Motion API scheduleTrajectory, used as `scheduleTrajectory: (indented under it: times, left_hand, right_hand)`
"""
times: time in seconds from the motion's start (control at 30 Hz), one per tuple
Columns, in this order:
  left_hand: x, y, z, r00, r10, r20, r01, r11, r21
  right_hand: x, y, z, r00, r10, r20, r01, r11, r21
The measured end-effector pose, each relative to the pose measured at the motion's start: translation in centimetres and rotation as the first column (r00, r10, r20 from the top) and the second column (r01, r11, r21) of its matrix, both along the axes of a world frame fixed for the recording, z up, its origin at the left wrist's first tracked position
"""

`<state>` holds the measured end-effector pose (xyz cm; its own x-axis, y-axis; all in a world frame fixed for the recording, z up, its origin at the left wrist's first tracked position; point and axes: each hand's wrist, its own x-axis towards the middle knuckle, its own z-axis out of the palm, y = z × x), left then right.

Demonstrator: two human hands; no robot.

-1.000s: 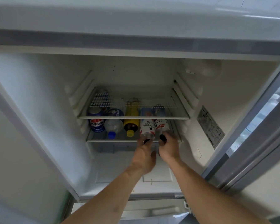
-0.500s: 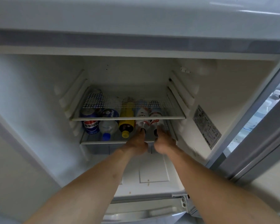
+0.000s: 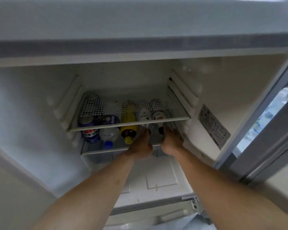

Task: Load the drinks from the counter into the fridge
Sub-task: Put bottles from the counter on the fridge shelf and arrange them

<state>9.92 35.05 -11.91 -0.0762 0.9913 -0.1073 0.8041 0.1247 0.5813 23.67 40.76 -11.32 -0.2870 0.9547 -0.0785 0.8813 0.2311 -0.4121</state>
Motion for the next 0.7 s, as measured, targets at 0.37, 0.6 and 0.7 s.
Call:
scheduleTrajectory:
  times: [0.37,0.6,0.7]
  left_hand:
    - [0.4,-9.2,-5.7,0.933,0.339,0.118,-0.351,0.798,0.49]
    - [1.9,-16.6,-6.3,0.873,0.434,0.221,-0.482,0.838,0.258]
    - [3.7,-19.7,-6.7,0.861,0.473,0.187,-0.505,0.841,0.196]
  right_hand:
    - [1.8,-6.0,-1.6,0.925,0.049,-0.377,0.038,0.975,0.22]
    - [3.9,-12.6,-1.7,0.906,0.079,-0.415,-0.033,0.993,0.115]
    - [6.2,-16.7,-2.0,0.904,0.034,-0.427,-0.011,0.998,0.056]
